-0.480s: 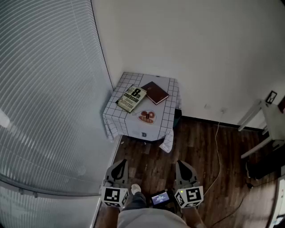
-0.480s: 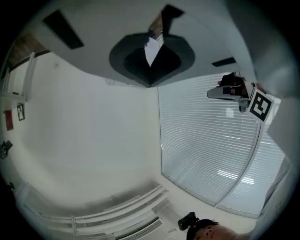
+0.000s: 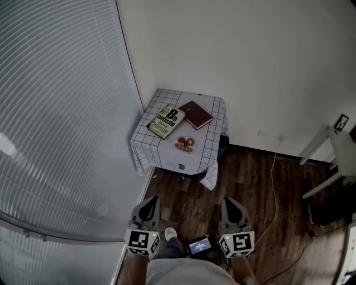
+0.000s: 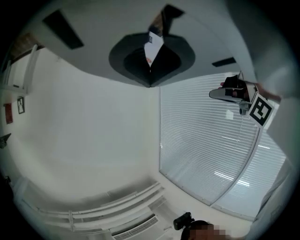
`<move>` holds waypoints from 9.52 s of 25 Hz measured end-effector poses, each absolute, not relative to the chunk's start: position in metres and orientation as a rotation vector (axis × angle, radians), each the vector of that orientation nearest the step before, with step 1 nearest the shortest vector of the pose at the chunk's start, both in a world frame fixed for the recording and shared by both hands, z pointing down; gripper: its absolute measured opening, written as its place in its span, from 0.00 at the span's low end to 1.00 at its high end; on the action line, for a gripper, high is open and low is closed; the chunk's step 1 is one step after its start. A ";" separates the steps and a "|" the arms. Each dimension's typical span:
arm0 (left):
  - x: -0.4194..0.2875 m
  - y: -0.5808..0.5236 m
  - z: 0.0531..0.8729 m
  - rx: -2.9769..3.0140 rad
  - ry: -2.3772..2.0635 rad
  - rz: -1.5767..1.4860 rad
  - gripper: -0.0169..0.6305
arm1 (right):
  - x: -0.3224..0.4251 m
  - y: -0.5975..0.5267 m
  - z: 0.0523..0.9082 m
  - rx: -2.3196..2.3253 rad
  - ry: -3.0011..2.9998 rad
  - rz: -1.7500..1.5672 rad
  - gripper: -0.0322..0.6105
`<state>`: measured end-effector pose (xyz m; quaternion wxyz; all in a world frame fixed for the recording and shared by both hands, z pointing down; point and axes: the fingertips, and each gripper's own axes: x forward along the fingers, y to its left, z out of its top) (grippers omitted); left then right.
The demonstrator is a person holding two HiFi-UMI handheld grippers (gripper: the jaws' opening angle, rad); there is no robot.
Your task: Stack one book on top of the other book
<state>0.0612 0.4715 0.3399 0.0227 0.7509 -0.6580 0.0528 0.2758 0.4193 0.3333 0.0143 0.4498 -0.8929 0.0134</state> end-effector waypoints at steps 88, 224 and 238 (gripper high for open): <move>-0.114 -0.043 0.402 2.244 -1.879 0.273 0.04 | 0.089 -0.084 0.434 1.194 -2.687 0.514 0.06; 0.020 -0.110 0.544 2.029 -1.272 0.415 0.32 | 0.110 -0.191 0.518 1.008 -2.649 0.802 0.34; 0.009 -0.095 0.510 2.049 -1.367 0.427 0.33 | 0.100 -0.174 0.483 0.994 -2.754 0.760 0.32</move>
